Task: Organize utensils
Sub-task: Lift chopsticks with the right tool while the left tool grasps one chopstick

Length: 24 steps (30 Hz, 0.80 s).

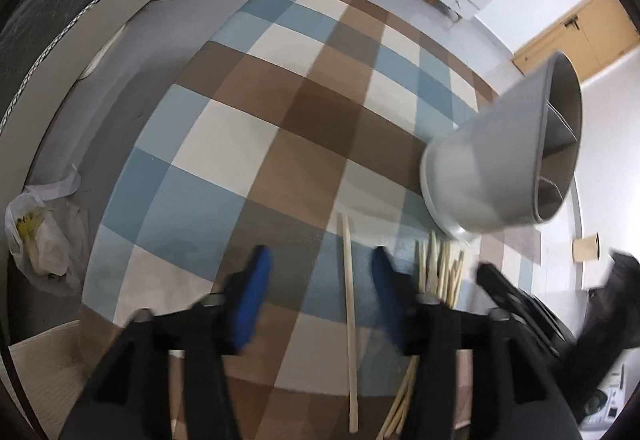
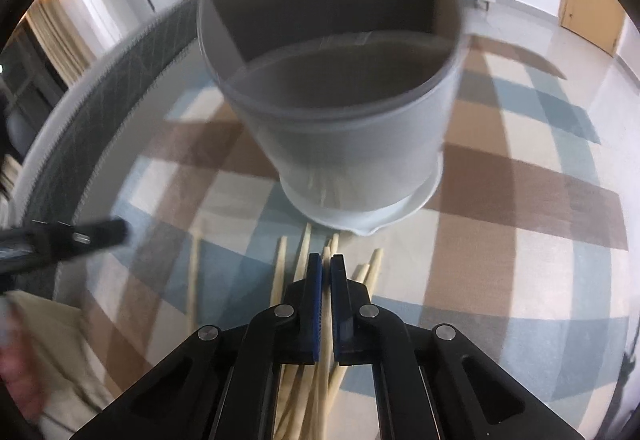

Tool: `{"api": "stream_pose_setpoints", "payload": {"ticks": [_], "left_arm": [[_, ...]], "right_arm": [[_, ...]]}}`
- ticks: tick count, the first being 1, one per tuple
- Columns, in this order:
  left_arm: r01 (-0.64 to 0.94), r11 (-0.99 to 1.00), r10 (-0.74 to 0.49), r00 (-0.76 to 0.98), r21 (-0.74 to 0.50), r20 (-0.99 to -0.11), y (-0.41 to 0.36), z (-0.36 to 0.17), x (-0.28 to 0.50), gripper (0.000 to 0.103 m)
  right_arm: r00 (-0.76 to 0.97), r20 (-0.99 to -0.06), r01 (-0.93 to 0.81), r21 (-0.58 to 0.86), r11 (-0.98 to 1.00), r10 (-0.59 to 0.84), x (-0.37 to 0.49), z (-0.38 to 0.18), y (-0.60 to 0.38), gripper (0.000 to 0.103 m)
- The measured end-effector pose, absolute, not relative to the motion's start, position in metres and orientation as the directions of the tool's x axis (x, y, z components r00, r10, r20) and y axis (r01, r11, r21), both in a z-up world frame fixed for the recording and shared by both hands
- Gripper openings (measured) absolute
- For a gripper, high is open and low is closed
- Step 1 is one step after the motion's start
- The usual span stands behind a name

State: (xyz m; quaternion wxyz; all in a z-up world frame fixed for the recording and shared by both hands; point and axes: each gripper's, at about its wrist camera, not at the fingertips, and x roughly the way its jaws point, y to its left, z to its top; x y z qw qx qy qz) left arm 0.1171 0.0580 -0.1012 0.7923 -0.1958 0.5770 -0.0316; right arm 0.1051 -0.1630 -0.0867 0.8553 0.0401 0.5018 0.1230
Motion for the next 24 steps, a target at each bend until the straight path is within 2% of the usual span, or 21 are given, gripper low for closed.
{"api": "stream_pose_setpoints", "payload": {"ticks": [4, 10, 17, 18, 20, 21, 22, 23, 24], "left_arm": [[-0.155, 0.955, -0.198, 0.308, -0.254, -0.931, 0.047, -0.114, 0.125, 0.060], [-0.111, 0.975, -0.160, 0.248, -0.192, -0.955, 0.028, -0.137, 0.137, 0.062], [0.000, 1.000, -0.012, 0.254, -0.013, -0.967, 0.000, -0.140, 0.138, 0.063], [0.008, 1.000, -0.008, 0.263, -0.007, -0.965, -0.003, -0.139, 0.137, 0.060], [-0.001, 1.000, -0.019, 0.265, -0.020, -0.964, -0.007, -0.137, 0.139, 0.043], [0.003, 1.000, -0.020, 0.266, -0.020, -0.964, -0.010, -0.136, 0.139, 0.023], [0.017, 1.000, -0.028, 0.266, -0.024, -0.964, -0.014, -0.135, 0.139, 0.009], [0.030, 0.999, -0.041, 0.264, -0.034, -0.964, -0.019, -0.135, 0.139, 0.003], [0.031, 0.999, -0.035, 0.269, -0.027, -0.963, -0.020, -0.135, 0.139, 0.001]], "right_arm": [[0.560, -0.774, -0.126, 0.271, 0.954, 0.294, 0.090, -0.058, -0.186, 0.003], [0.669, -0.675, -0.052, 0.374, 0.926, 0.310, 0.072, -0.029, -0.226, 0.003], [0.701, -0.644, -0.016, 0.415, 0.910, 0.306, 0.077, -0.027, -0.236, 0.003], [0.706, -0.637, -0.016, 0.423, 0.906, 0.310, 0.077, -0.026, -0.237, 0.003], [0.714, -0.626, -0.017, 0.432, 0.902, 0.313, 0.075, -0.024, -0.241, 0.003], [0.715, -0.624, -0.018, 0.434, 0.901, 0.315, 0.074, -0.022, -0.242, 0.003], [0.716, -0.622, -0.017, 0.438, 0.899, 0.317, 0.073, -0.022, -0.243, 0.003], [0.719, -0.620, -0.017, 0.439, 0.898, 0.316, 0.073, -0.023, -0.244, 0.003], [0.722, -0.618, -0.018, 0.432, 0.902, 0.310, 0.071, -0.021, -0.244, 0.003]]}}
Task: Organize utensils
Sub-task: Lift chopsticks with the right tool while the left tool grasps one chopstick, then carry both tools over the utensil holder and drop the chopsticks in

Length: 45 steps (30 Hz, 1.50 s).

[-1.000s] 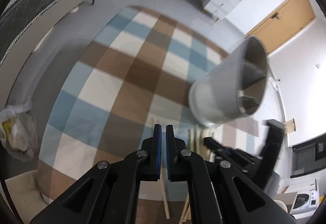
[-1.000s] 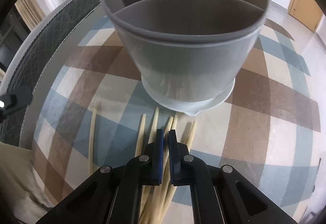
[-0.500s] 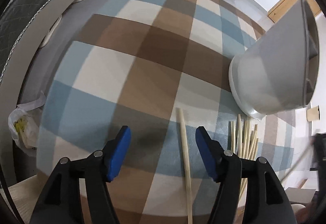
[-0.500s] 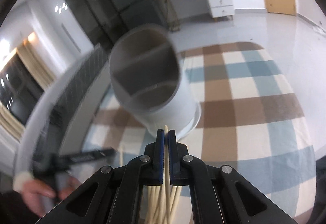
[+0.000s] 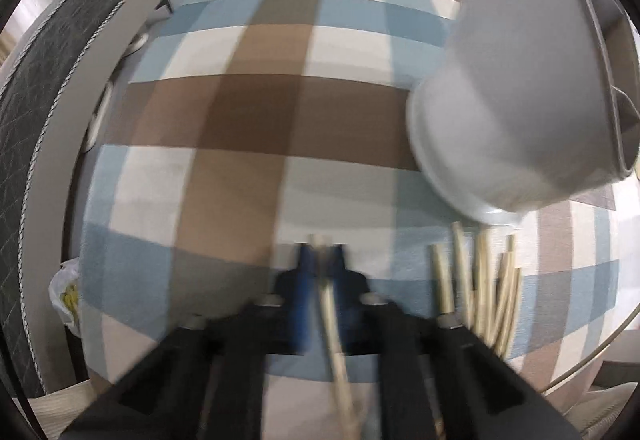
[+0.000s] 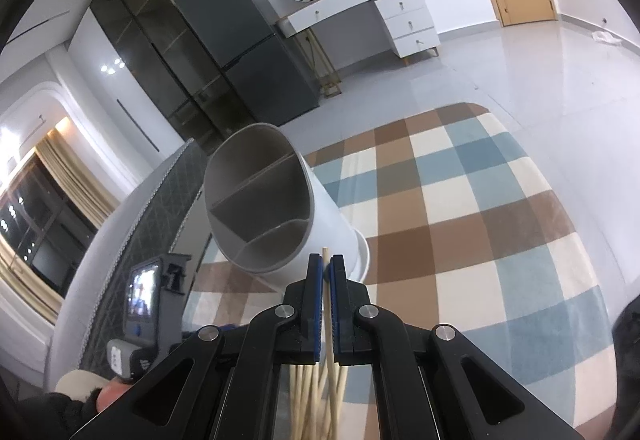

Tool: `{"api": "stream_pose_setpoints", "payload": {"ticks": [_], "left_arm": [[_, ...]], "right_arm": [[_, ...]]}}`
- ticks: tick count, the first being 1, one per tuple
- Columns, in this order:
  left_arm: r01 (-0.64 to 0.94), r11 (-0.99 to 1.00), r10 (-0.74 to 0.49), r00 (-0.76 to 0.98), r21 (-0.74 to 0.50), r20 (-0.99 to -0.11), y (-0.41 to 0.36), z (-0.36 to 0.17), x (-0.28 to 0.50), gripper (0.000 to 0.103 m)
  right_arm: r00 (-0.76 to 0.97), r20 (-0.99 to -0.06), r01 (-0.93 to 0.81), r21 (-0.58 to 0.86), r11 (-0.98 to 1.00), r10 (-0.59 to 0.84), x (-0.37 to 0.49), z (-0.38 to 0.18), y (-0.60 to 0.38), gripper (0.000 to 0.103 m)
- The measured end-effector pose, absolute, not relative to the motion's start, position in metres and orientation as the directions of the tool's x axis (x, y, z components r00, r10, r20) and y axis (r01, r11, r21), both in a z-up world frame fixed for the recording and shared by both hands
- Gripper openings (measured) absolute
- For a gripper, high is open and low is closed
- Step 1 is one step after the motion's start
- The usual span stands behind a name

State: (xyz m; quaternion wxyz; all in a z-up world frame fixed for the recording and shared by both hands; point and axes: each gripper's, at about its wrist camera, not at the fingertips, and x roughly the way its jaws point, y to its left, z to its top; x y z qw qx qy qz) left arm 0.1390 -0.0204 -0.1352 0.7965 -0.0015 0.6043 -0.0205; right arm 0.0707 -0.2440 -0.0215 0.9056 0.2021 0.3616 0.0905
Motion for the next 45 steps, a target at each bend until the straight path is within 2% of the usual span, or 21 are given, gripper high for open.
{"api": "stream_pose_setpoints", "payload": {"ticks": [4, 11, 17, 27, 33, 45], "left_arm": [[0.036, 0.996, -0.085, 0.315, -0.077, -0.945, -0.017, -0.129, 0.128, 0.000], [0.066, 0.985, -0.168, 0.532, -0.158, -0.830, 0.000, -0.061, 0.070, 0.000], [0.089, 0.977, -0.206, 0.613, -0.192, -0.763, 0.006, -0.023, 0.040, 0.000], [0.175, 0.969, -0.245, 0.634, -0.172, -0.734, -0.012, 0.007, 0.044, 0.000], [0.250, 0.957, -0.280, 0.645, -0.150, -0.711, -0.024, 0.036, 0.042, 0.000], [0.318, 0.921, -0.386, 0.682, -0.224, -0.621, -0.031, 0.132, 0.081, 0.000]], "right_arm": [[0.751, -0.596, -0.032, 0.396, 0.918, 0.283, 0.058, -0.011, -0.243, 0.003], [0.811, -0.534, -0.062, 0.327, 0.943, 0.239, 0.028, 0.013, -0.231, 0.003], [0.831, -0.511, -0.075, 0.283, 0.956, 0.217, 0.011, 0.024, -0.217, 0.002], [0.853, -0.482, -0.091, 0.245, 0.965, 0.203, 0.000, 0.042, -0.208, 0.002], [0.879, -0.433, -0.114, 0.219, 0.969, 0.202, -0.001, 0.066, -0.208, 0.002], [0.908, -0.348, -0.194, 0.142, 0.971, 0.233, 0.053, 0.146, -0.210, 0.002]]}}
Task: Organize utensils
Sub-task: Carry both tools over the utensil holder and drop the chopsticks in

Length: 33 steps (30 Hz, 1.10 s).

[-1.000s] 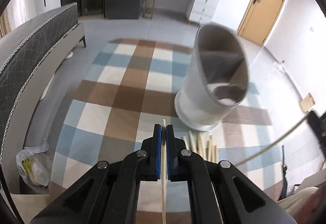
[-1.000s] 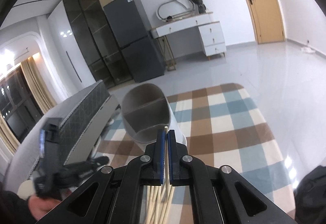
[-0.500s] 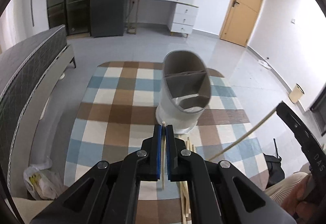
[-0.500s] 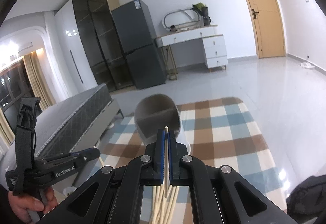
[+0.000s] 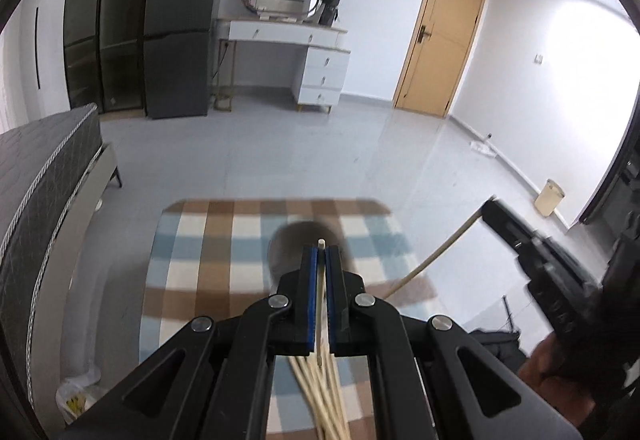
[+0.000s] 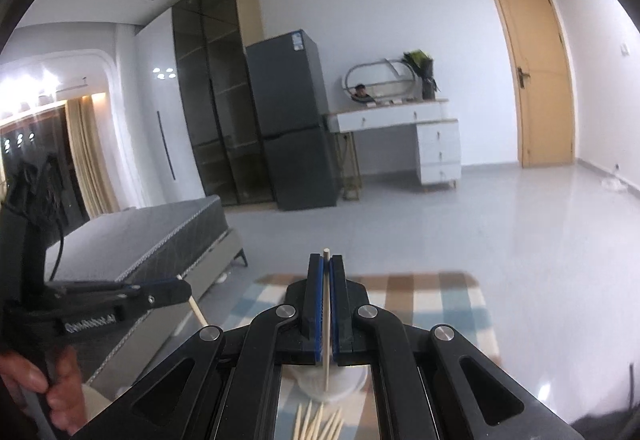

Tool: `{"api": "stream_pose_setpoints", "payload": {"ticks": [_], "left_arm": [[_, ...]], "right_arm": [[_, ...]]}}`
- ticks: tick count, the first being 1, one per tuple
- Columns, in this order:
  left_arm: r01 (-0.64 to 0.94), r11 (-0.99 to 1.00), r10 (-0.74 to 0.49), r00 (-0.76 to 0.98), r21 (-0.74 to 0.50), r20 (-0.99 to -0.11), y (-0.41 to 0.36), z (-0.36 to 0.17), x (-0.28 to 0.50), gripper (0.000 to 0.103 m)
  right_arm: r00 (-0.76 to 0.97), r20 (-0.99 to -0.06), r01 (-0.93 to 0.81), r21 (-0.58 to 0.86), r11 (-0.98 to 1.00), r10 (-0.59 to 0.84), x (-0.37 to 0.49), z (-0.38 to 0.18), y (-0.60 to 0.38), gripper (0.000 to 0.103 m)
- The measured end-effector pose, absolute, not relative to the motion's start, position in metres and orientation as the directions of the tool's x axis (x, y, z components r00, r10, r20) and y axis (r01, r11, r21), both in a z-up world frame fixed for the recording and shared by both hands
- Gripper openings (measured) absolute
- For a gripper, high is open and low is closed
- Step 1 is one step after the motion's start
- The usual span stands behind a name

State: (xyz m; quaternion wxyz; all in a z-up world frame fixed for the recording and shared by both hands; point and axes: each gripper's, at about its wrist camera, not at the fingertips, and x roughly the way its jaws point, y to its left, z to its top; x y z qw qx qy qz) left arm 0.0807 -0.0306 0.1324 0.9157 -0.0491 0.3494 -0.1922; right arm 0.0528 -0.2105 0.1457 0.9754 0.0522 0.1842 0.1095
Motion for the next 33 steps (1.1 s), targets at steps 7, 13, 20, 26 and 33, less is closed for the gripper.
{"api": "stream_pose_setpoints", "payload": {"ticks": [7, 13, 20, 26, 33], "left_arm": [[0.328, 0.919, -0.394, 0.731, -0.220, -0.557, -0.037, 0.178, 0.122, 0.000], [0.321, 0.927, -0.374, 0.741, -0.195, -0.558, -0.042, 0.166, 0.160, 0.000], [0.308, 0.932, -0.359, 0.714, -0.190, -0.601, -0.042, 0.122, 0.191, 0.000], [0.295, 0.929, -0.369, 0.669, -0.225, -0.646, -0.041, 0.095, 0.203, 0.000], [0.278, 0.918, -0.395, 0.575, -0.283, -0.716, -0.033, 0.078, 0.209, 0.002]], "right_arm": [[0.904, -0.331, -0.245, 0.116, 0.962, 0.270, 0.110, 0.176, -0.199, 0.002], [0.889, -0.354, -0.279, 0.086, 0.956, 0.291, 0.150, 0.166, -0.186, 0.002], [0.840, -0.423, -0.331, 0.093, 0.939, 0.338, 0.178, 0.130, -0.184, 0.002], [0.807, -0.458, -0.409, 0.024, 0.912, 0.374, 0.186, 0.107, -0.171, 0.002], [0.746, -0.526, -0.483, -0.007, 0.875, 0.408, 0.189, 0.082, -0.152, 0.003]]}}
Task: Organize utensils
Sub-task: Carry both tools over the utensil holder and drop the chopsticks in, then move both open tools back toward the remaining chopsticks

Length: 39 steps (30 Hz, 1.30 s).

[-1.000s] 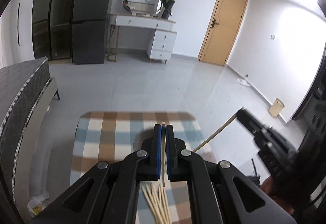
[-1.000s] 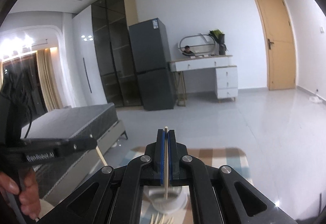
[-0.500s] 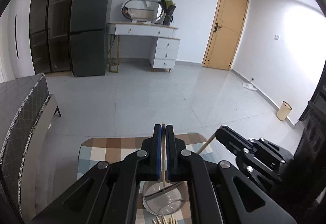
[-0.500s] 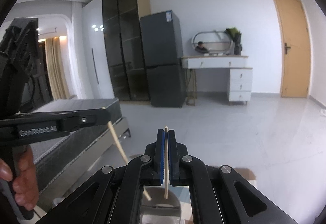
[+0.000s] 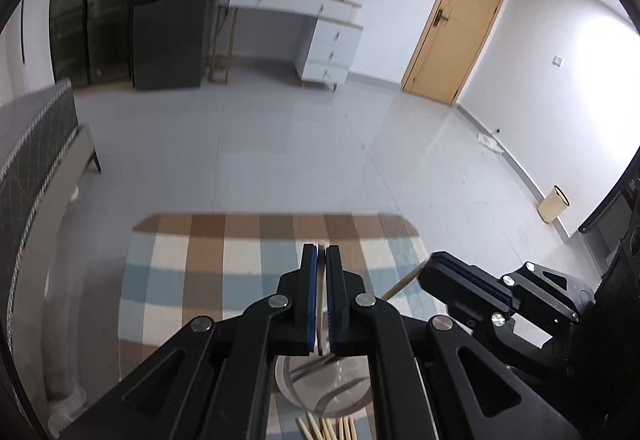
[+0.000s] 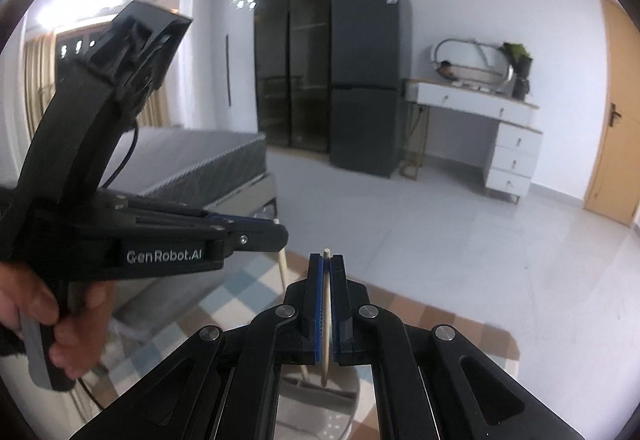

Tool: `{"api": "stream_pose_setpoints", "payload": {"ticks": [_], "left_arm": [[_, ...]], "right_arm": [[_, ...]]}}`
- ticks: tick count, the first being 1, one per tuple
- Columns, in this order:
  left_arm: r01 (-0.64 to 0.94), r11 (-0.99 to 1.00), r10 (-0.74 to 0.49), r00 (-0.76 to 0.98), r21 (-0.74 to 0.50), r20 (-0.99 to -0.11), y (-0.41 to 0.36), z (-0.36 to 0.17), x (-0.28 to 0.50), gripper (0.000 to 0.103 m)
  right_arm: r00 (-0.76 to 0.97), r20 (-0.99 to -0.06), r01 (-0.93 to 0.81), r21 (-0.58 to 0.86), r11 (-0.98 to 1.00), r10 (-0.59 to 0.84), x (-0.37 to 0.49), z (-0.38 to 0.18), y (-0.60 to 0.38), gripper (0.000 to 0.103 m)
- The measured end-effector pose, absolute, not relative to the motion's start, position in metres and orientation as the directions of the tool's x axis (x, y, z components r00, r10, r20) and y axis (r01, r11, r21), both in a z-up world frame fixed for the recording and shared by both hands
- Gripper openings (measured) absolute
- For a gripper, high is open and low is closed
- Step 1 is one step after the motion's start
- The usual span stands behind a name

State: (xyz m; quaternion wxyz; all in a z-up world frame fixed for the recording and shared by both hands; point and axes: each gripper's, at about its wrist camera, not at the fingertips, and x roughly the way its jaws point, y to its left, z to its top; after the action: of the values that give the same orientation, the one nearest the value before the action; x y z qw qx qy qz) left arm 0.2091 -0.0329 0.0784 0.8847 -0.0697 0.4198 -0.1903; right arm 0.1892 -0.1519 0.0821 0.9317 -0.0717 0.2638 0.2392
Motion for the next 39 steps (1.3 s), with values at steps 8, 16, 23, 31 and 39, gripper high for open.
{"api": "stream_pose_setpoints", "payload": {"ticks": [8, 16, 23, 31, 39], "left_arm": [[0.183, 0.950, -0.310, 0.649, -0.252, -0.695, -0.015, 0.104, 0.179, 0.054], [0.147, 0.976, -0.214, 0.751, -0.158, -0.624, -0.010, 0.150, 0.115, 0.076], [0.115, 0.986, -0.164, 0.772, -0.119, -0.615, -0.009, 0.172, 0.064, 0.081], [0.102, 0.984, -0.168, 0.790, -0.144, -0.590, -0.007, 0.176, 0.018, 0.091], [0.120, 0.983, -0.183, 0.763, -0.143, -0.620, -0.009, 0.143, -0.018, 0.092]], "right_arm": [[0.753, -0.484, -0.440, 0.134, 0.888, 0.446, 0.163, 0.087, -0.180, 0.043], [0.828, -0.414, -0.338, 0.172, 0.925, 0.379, 0.102, 0.111, -0.199, 0.069], [0.870, -0.364, -0.286, 0.176, 0.942, 0.332, 0.054, 0.127, -0.207, 0.086], [0.888, -0.346, -0.241, 0.212, 0.947, 0.303, 0.018, 0.125, -0.210, 0.093], [0.894, -0.361, -0.195, 0.223, 0.955, 0.267, -0.018, 0.104, -0.205, 0.099]]}}
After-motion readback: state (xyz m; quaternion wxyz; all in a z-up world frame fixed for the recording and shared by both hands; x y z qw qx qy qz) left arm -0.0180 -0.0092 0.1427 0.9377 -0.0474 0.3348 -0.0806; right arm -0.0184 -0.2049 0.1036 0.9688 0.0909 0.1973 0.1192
